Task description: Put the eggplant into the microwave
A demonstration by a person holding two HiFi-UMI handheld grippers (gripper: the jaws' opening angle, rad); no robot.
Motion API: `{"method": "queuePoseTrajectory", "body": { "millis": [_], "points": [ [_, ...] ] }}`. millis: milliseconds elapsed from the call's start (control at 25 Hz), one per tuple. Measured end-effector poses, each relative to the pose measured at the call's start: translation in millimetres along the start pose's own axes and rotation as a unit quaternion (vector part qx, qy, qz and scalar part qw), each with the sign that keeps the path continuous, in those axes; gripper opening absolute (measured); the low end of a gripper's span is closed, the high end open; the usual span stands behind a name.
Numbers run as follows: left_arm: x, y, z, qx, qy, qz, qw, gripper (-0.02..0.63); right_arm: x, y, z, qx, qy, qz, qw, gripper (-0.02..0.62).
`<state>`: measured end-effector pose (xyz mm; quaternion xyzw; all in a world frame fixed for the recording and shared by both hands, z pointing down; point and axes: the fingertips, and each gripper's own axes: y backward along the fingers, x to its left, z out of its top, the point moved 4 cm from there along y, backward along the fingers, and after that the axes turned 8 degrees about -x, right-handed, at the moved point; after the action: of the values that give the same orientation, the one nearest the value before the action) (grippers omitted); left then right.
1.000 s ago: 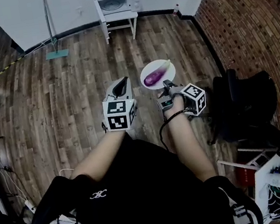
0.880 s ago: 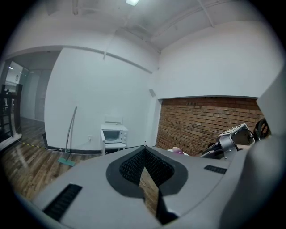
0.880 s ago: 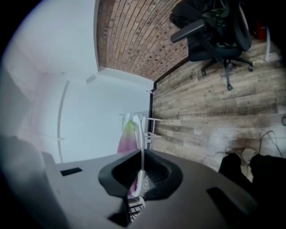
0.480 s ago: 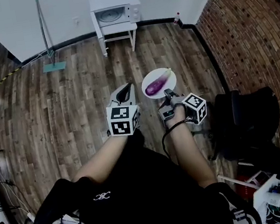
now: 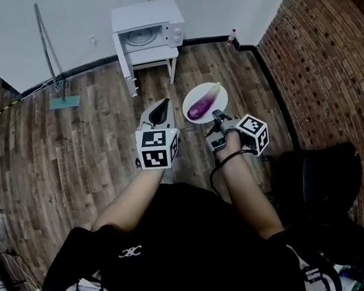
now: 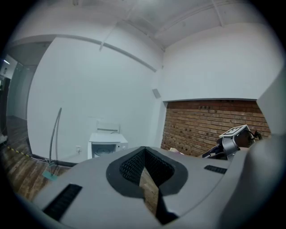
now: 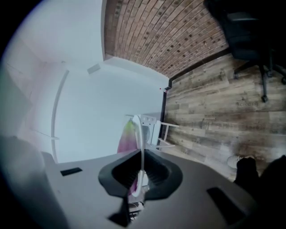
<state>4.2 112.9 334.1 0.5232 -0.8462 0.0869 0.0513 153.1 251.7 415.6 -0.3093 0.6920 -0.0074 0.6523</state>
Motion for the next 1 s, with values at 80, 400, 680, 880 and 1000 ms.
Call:
{"method": "queuePoseTrajectory", "body": {
  "millis": [80,400,680,880,1000],
  "points": [
    [15.3,-17.6,0.2,0.005,0.003,0.004,1.0000,0.000,10.2,-24.9,1.2,0.005,0.001,0.000,1.000,0.028],
    [61.6,-68.5,2.9,0.016,0.010,0.025,0.9995,0.000,43.1,-101.8,2.0,0.026,0.008,0.007,1.000,0.026],
    [100.0,-118.3,-10.1,0.027,0.025,0.050,0.9981,0.000,49.0,-186.5,0.0,0.068,-0.009,0.000,0.998,0.026],
    [138.4,-182.1,-1.9,0.011,0.027,0.090,0.9956,0.000,71.0,-277.8,13.8,0.104,0.020,0.003,0.994,0.028],
    [160.5,-224.7,6.0,-0.001,0.024,0.117,0.9928,0.000,90.2,-336.7,27.9,0.127,0.046,0.013,0.991,0.026]
  ]
}}
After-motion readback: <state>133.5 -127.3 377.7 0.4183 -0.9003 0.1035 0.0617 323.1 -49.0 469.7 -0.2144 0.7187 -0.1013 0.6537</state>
